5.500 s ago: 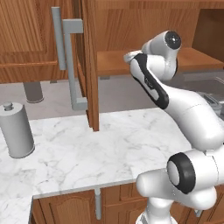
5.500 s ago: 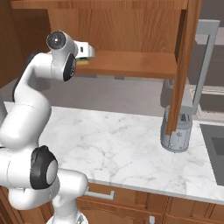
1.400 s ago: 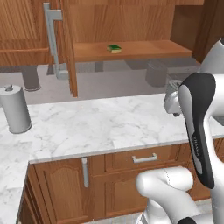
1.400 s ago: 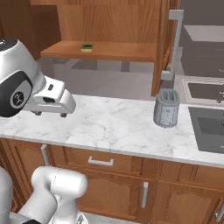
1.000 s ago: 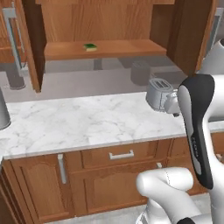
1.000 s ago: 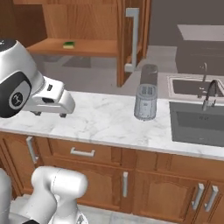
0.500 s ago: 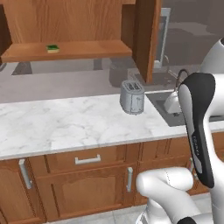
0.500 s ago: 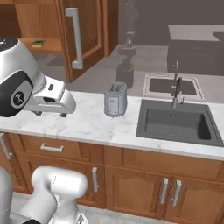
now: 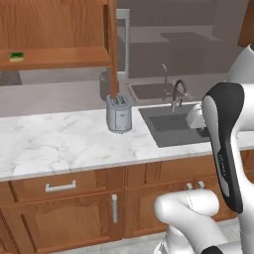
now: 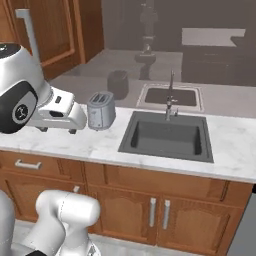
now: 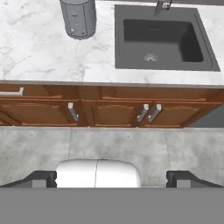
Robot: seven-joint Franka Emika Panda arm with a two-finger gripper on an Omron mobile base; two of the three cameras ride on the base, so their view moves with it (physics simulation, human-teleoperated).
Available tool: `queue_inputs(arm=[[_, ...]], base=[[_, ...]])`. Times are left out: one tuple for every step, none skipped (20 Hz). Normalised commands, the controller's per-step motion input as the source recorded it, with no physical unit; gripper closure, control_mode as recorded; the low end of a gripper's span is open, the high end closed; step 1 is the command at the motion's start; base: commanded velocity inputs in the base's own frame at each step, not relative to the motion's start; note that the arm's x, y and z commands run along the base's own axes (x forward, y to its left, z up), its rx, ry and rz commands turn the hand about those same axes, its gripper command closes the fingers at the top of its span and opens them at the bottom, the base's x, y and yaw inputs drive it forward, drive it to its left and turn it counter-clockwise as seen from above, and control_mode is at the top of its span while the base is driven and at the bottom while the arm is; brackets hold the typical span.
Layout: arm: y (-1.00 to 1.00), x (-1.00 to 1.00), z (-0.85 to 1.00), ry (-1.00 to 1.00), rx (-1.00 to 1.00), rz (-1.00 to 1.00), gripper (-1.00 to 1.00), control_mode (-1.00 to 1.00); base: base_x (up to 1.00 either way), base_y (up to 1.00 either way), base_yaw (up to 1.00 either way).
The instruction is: Pick up the sponge and bar soap from the sink, and place them back in the cabinet, and close the cabinet doors.
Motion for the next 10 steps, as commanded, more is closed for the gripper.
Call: queue_inputs(arm=[[0.00, 0.00, 0.00, 0.00, 0.00, 0.00, -1.00, 1.00], [0.00, 0.00, 0.00, 0.00, 0.00, 0.00, -1.00, 1.00], [0.00, 0.00, 0.00, 0.00, 0.00, 0.00, -1.00, 1.00], [0.00, 0.00, 0.00, 0.00, 0.00, 0.00, -1.00, 1.00], [0.00, 0.00, 0.00, 0.00, 0.00, 0.00, -1.00, 1.00], [0.00, 0.00, 0.00, 0.00, 0.00, 0.00, -1.00, 1.00], [0.00, 0.00, 0.00, 0.00, 0.00, 0.00, -1.00, 1.00], [0.00, 0.00, 0.00, 0.00, 0.00, 0.00, -1.00, 1.00], [0.00, 0.00, 0.00, 0.00, 0.00, 0.00, -1.00, 1.00], [0.00, 0.00, 0.00, 0.00, 0.00, 0.00, -1.00, 1.00]], base=[[0.00, -0.69, 0.00], [0.04, -0.68, 0.00], [0.16, -0.71, 0.00], [0.38, -0.66, 0.00], [0.41, -0.61, 0.00], [0.41, -0.60, 0.00], [0.41, -0.64, 0.00], [0.41, -0.59, 0.00], [0.43, -0.56, 0.00], [0.43, -0.51, 0.00]])
